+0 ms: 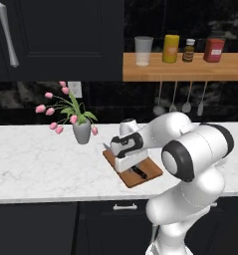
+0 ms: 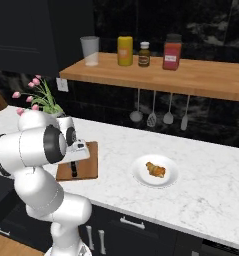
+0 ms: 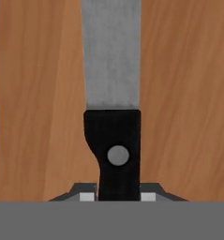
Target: Pick up the knife from the drawer and place it on the cutting board. Then place the meat from the plate to the cutting board.
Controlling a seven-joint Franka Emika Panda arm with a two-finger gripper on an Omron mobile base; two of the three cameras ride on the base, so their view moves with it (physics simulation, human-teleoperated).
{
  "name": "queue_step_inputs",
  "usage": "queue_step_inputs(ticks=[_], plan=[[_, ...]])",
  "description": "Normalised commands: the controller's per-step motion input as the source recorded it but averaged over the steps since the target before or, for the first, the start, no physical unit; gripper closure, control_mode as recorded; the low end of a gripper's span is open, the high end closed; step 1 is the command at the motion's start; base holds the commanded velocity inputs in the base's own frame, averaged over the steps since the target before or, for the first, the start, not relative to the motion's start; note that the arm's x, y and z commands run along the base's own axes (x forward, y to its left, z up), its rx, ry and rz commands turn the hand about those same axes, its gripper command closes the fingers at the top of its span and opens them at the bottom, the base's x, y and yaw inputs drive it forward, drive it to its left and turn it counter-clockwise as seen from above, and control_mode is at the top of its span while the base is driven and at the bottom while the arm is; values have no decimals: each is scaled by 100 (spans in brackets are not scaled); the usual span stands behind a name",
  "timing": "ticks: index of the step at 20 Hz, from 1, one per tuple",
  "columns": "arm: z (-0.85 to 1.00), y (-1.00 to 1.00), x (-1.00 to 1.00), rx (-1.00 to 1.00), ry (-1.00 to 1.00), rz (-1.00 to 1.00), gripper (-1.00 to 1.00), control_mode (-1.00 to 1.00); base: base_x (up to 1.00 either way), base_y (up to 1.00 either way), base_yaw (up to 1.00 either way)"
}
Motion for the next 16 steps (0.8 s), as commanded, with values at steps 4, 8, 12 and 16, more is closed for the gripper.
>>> queue_step_inputs(ticks=[4,8,12,16], plan=[[-1,12,3,0,0,0,100,-100,0,0,0],[-4,0,0,0,0,0,-100,-100,0,0,0],[-3,0,0,0,0,0,-100,-100,0,0,0],[0,0,0,0,0,0,-100,-100,0,0,0]])
